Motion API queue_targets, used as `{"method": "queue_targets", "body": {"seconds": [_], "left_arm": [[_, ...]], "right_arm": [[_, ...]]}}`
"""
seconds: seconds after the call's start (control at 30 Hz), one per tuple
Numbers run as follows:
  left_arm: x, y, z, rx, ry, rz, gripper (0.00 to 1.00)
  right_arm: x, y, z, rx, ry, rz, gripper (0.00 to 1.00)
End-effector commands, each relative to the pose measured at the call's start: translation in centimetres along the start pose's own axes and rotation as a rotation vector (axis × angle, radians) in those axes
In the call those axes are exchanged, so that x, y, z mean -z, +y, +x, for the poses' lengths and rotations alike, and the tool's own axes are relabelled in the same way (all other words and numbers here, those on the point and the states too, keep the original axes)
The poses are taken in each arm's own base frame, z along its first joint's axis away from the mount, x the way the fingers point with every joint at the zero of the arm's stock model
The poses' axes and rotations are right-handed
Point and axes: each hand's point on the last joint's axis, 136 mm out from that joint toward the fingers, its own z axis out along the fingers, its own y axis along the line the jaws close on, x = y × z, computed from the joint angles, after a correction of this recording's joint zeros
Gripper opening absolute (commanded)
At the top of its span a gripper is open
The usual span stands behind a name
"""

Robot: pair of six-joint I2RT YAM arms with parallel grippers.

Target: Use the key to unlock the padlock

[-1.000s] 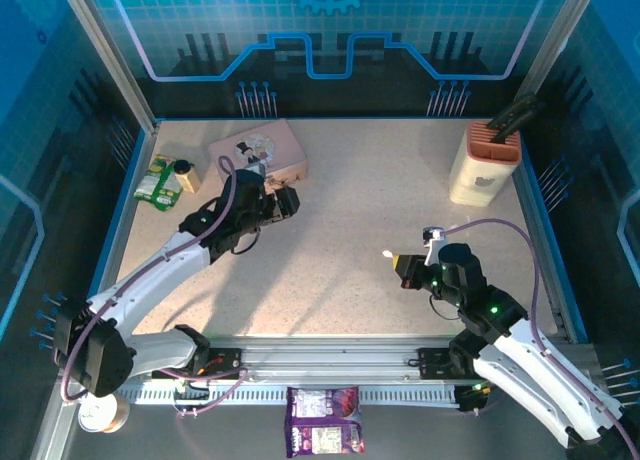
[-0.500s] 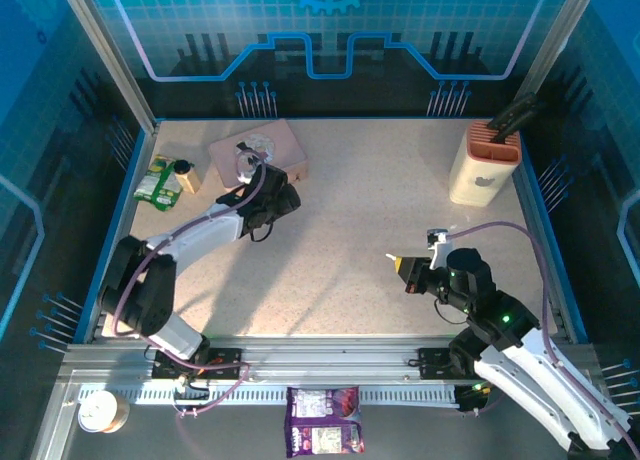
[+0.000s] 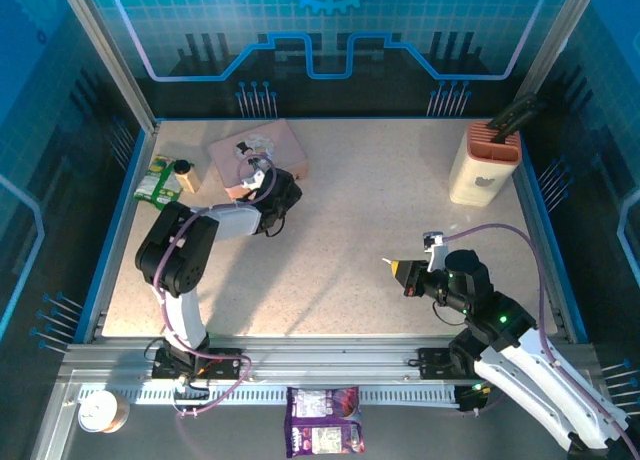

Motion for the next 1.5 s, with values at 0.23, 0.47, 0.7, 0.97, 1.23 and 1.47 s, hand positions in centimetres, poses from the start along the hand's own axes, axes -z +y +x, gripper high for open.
{"method": "queue_targets", "body": {"seconds": [0.23,0.47,0.7,0.97,1.23,1.47], "left_arm": [[-2.3,-0.8,-3.0,0.108,-0.124,0.066,0.55],[-3.0,-0.3,-4.0,0.129,-0.155,0.036,0.42],[-3.1,-0.7,-5.1,0.085,-0.168,0.042,0.27],[-3.5,-1.2,-5.8,0.066,-0.146,0.073,0.05],[-3.1,-2.5,-4.6,-0.034,-0.062,0.101,0.0],[-1.7,-2.9,-1.7,-0.157,0.038,0.125,0.0]], "right_arm": [[0.1,1.0,0.8,0.012,0.017,-0.073,0.0],[0.2,1.2,0.8,0.002,0.011,-0.086,0.0],[0.0,1.1,1.2,0.017,0.044,-0.074,0.0],[0.4,1.2,1.4,-0.001,0.063,-0.079,0.0],[0.8,0.4,1.4,0.009,0.061,-0.024,0.0],[0.6,-0.5,1.7,-0.023,0.046,0.004,0.0]]}}
